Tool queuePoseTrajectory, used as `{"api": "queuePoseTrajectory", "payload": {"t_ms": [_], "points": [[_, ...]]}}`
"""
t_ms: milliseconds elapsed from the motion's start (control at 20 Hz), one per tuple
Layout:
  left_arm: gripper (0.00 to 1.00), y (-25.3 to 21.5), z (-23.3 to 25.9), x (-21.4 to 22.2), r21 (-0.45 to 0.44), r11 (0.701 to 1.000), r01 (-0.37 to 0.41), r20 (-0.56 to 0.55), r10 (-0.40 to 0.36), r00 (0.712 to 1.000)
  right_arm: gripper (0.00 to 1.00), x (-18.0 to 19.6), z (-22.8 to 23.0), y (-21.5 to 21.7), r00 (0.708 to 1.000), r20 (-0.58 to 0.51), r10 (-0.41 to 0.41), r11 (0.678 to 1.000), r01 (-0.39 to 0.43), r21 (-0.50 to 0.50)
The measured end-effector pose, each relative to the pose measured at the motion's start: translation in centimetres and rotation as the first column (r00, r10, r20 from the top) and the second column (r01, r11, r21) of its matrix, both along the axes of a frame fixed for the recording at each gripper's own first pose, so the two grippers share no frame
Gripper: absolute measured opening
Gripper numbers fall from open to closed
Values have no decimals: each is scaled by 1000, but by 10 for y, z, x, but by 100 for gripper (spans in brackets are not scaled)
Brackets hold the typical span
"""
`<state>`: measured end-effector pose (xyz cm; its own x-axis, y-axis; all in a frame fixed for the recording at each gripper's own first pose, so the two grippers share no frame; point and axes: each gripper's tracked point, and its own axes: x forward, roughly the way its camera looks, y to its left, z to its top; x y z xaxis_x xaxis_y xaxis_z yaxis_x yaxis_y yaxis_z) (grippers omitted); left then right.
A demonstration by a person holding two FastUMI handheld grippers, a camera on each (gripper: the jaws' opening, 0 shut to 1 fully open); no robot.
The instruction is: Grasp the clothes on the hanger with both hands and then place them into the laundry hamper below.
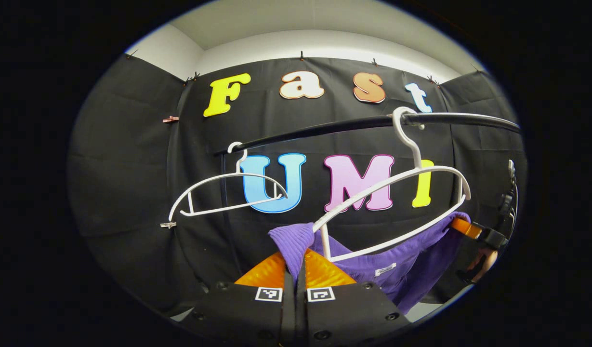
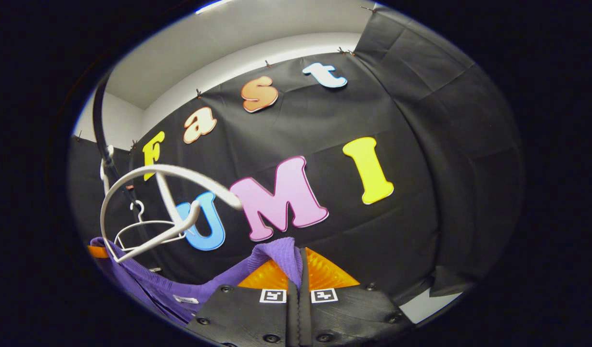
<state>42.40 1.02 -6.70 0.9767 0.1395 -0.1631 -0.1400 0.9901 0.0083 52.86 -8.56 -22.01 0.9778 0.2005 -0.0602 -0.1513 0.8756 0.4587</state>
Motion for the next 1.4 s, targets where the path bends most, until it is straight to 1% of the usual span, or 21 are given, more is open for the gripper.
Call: {"api": "queuePoseTrajectory", "payload": {"t_ms": [150, 200, 250, 300, 350, 550, 600, 700, 800, 850, 1000, 1100, 1250, 1300, 1400], "points": [[5, 21, -14, -6, -8, 999, -38, -23, 38, 999, 4, -25, -10, 22, 997, -45, 57, 998, -55, 38], [5, 29, -19, -8, -12, 999, -53, -30, 53, 998, 8, -33, -12, 29, 996, -54, 77, 996, -75, 46], [5, 36, -26, -11, -15, 998, -67, -40, 67, 997, 8, -44, -13, 36, 993, -64, 96, 995, -94, 47], [5, 42, -33, -15, -14, 997, -79, -55, 78, 995, 4, -52, -12, 42, 991, -67, 116, 992, -113, 51], [5, 47, -42, -19, -16, 996, -90, -69, 89, 994, 4, -60, -10, 49, 989, -72, 132, 990, -128, 55], [5, 57, -82, -39, -39, 994, -105, -134, 99, 986, 4, -99, -10, 79, 973, -98, 210, 977, -206, 53], [5, 54, -91, -43, -45, 994, -99, -154, 91, 984, 4, -108, -14, 86, 968, -108, 228, 973, -224, 46], [5, 39, -107, -51, -60, 996, -71, -186, 59, 981, 4, -126, -20, 102, 956, -127, 266, 964, -263, 41], [5, 16, -115, -58, -84, 996, -26, -205, 8, 979, 4, -141, -19, 120, 943, -142, 302, 953, -298, 49], [5, 2, -115, -60, -99, 995, 2, -210, -22, 978, 4, -150, -16, 128, 936, -144, 320, 947, -317, 48], [5, -40, -104, -63, -139, 986, 91, -194, -118, 974, 4, -163, 3, 142, 930, -121, 348, 937, -350, -1], [5, -64, -90, -63, -177, 974, 140, -172, -171, 970, 4, -167, 22, 148, 929, -89, 360, 932, -363, -20], [5, -84, -61, -62, -241, 951, 192, -115, -225, 968, 4, -170, 51, 145, 927, -54, 371, 928, -372, -15], [5, -89, -54, -61, -268, 941, 207, -96, -240, 966, 4, -171, 55, 144, 927, -56, 371, 928, -372, -9], [5, -95, -56, -56, -323, 920, 224, -81, -262, 962, 4, -169, 54, 146, 928, -67, 367, 930, -368, 3]]}}
